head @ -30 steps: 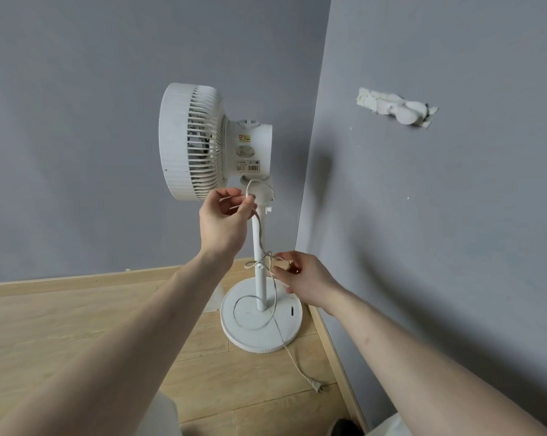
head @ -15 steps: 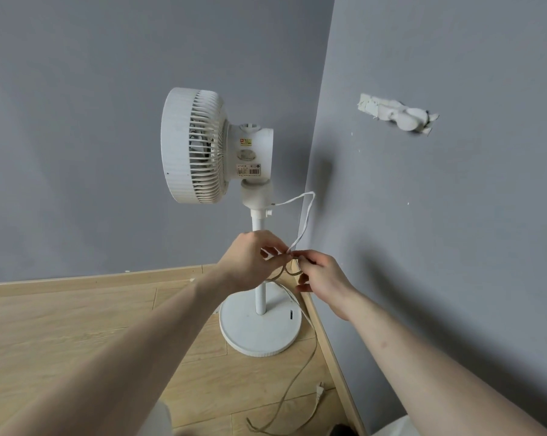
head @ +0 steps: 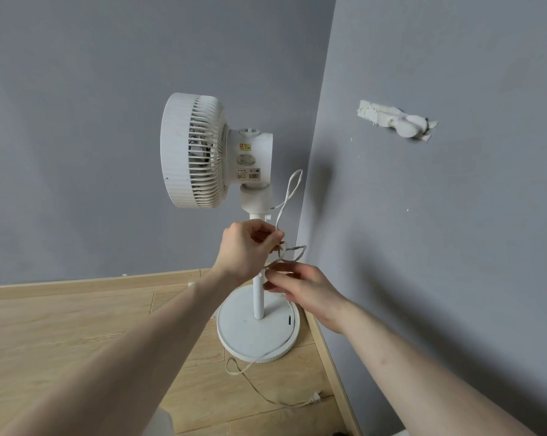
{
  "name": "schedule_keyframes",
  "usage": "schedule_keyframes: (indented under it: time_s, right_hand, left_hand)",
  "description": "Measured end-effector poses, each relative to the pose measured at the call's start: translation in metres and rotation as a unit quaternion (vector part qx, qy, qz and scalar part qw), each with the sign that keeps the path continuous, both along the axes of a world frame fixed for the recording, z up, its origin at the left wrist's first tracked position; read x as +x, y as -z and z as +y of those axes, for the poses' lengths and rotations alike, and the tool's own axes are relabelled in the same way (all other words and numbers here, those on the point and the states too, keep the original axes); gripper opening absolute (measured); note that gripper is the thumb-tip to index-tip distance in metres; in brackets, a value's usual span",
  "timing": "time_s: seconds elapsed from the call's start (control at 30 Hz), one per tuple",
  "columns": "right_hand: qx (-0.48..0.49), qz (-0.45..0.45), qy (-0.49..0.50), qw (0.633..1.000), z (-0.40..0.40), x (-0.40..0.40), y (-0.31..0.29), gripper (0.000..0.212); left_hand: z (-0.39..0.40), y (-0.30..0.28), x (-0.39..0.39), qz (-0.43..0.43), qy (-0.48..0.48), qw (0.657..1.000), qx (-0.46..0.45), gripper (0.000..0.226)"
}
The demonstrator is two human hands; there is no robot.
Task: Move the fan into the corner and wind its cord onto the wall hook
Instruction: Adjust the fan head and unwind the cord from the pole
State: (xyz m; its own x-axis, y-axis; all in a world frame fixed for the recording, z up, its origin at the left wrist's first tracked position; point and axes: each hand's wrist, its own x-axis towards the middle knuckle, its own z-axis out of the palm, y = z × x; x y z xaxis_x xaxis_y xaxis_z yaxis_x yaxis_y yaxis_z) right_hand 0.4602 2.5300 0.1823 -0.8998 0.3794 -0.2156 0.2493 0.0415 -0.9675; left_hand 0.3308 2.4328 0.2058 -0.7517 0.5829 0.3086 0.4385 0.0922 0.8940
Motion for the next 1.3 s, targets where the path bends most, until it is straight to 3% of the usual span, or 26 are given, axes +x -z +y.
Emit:
schedule_keyframes:
  time_s: [0.13,0.23,0.47,0.7,0.83,1.03,1.17,1.3]
  right_hand:
    - [0.002,0.025,0.045,0.999,0.003,0.004,-0.004,0.026]
    - [0.023,0.022,0.045,0.998,0.004,0.006,-0.004,0.034]
    - [0.008,0.05,0.072,0.996,-0.001,0.002,-0.009,0.021]
    - [0.051,0.012,0.166,0.985,0.027,0.008,-0.007,0.023]
    - [0.076,-0.061,0.259,0.961,0.059,0.023,0.013,0.021]
    - [0.155,-0.16,0.24,0.945,0.07,0.03,0.041,0.024]
    - [0.172,-0.189,0.208,0.944,0.07,0.03,0.048,0.023]
    - [0.182,-0.191,0.14,0.954,0.072,0.034,0.042,0.019]
  left_hand:
    - [0.0,-0.002,-0.001,-0.094,0.049,0.994,0.024,0.016]
    - [-0.002,-0.004,-0.004,-0.117,0.056,0.991,0.031,0.013]
    - [-0.005,-0.006,0.004,-0.011,0.028,1.0,0.008,0.008]
    - [-0.006,-0.008,-0.007,0.01,-0.085,0.996,0.035,0.011]
    - [-0.011,-0.013,-0.022,-0.068,-0.158,0.979,0.11,0.013]
    - [-0.011,-0.017,-0.015,-0.078,-0.177,0.97,0.145,0.01]
    - [-0.006,-0.018,-0.005,-0.05,-0.104,0.988,0.102,0.01]
    - [-0.006,-0.027,0.001,-0.132,0.003,0.987,0.086,0.027]
